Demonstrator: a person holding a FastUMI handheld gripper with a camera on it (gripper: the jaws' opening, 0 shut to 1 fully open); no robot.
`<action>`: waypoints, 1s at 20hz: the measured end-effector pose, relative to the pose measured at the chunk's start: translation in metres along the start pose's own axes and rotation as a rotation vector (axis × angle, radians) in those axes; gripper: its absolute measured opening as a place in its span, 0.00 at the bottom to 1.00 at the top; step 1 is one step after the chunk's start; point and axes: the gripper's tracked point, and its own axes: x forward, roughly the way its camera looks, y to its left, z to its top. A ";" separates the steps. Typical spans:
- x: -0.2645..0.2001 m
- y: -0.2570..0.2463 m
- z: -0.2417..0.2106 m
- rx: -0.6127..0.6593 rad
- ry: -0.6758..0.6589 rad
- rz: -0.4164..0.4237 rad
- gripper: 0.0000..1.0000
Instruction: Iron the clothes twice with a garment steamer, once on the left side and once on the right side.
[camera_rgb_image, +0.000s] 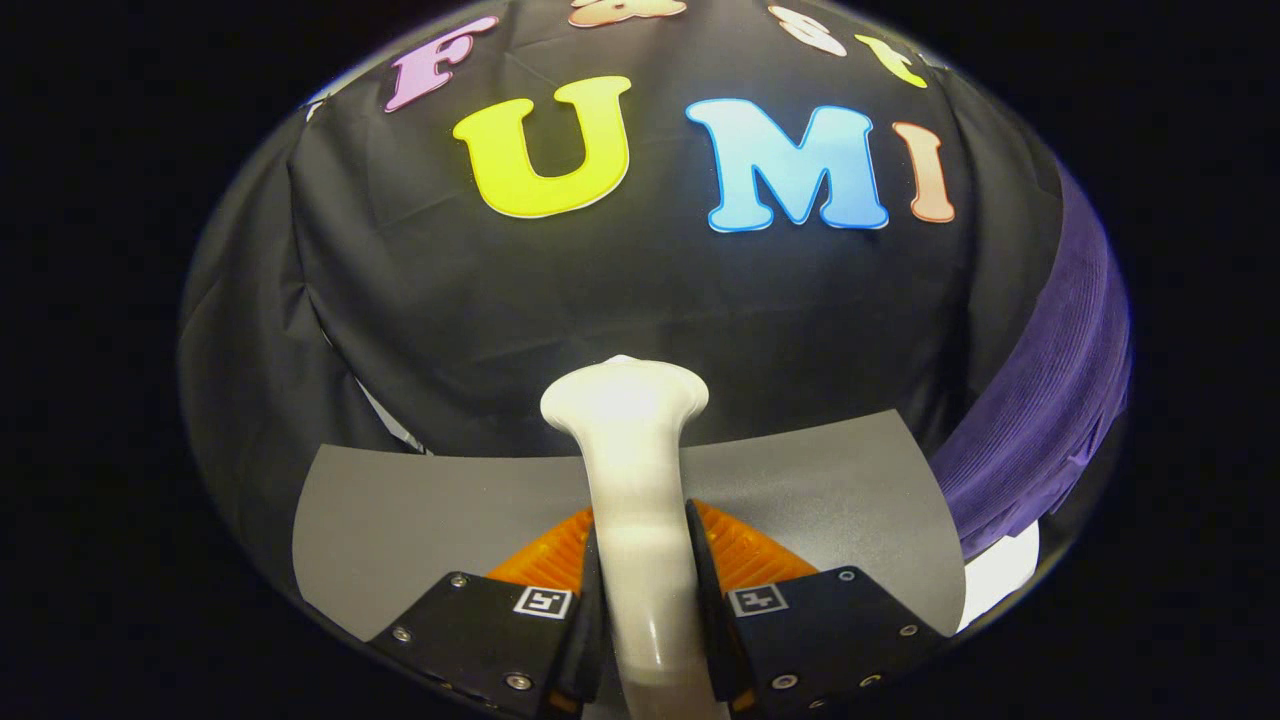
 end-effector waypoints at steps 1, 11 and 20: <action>0.000 -0.001 0.001 -0.003 -0.008 0.001 0.42; -0.069 -0.039 0.006 0.069 -0.050 0.046 0.38; -0.188 -0.095 -0.033 -0.043 -0.150 0.046 0.38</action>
